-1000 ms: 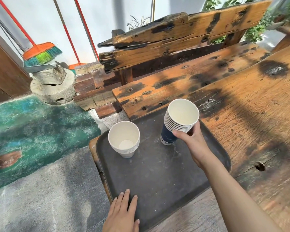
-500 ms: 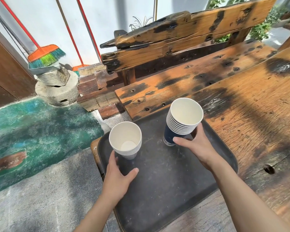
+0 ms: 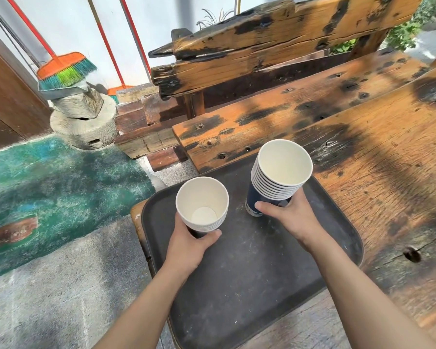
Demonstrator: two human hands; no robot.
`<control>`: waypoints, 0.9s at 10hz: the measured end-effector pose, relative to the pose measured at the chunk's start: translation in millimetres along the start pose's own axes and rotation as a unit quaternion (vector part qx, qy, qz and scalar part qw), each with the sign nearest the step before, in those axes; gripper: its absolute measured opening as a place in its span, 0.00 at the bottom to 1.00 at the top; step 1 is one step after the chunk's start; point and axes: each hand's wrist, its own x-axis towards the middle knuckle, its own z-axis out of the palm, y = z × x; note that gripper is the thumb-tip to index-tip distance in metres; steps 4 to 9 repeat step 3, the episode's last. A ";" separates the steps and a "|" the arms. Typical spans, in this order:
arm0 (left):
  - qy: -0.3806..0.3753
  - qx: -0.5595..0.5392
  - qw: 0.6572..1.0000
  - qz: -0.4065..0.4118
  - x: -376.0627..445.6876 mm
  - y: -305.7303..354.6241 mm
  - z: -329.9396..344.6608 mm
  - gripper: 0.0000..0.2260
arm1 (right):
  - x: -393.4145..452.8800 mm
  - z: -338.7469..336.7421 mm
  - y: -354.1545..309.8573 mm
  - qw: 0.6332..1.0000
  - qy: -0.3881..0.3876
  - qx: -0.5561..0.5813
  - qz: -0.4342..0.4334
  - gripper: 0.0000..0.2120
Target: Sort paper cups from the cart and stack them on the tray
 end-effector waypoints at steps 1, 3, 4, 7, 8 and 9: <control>0.002 0.012 1.000 -0.005 -1.3 3.6 -2.5 0.38 | -0.6 -0.3 -1.0 1.000 -0.004 0.000 0.005 0.45; -0.021 0.072 0.997 0.011 -3.9 3.2 -5.7 0.41 | -12.4 -3.3 0.5 0.997 -0.023 -0.051 0.044 0.47; -0.021 0.072 0.997 0.011 -3.9 3.2 -5.7 0.41 | -12.4 -3.3 0.5 0.997 -0.023 -0.051 0.044 0.47; -0.021 0.072 0.997 0.011 -3.9 3.2 -5.7 0.41 | -12.4 -3.3 0.5 0.997 -0.023 -0.051 0.044 0.47; -0.021 0.072 0.997 0.011 -3.9 3.2 -5.7 0.41 | -12.4 -3.3 0.5 0.997 -0.023 -0.051 0.044 0.47; -0.021 0.072 0.997 0.011 -3.9 3.2 -5.7 0.41 | -12.4 -3.3 0.5 0.997 -0.023 -0.051 0.044 0.47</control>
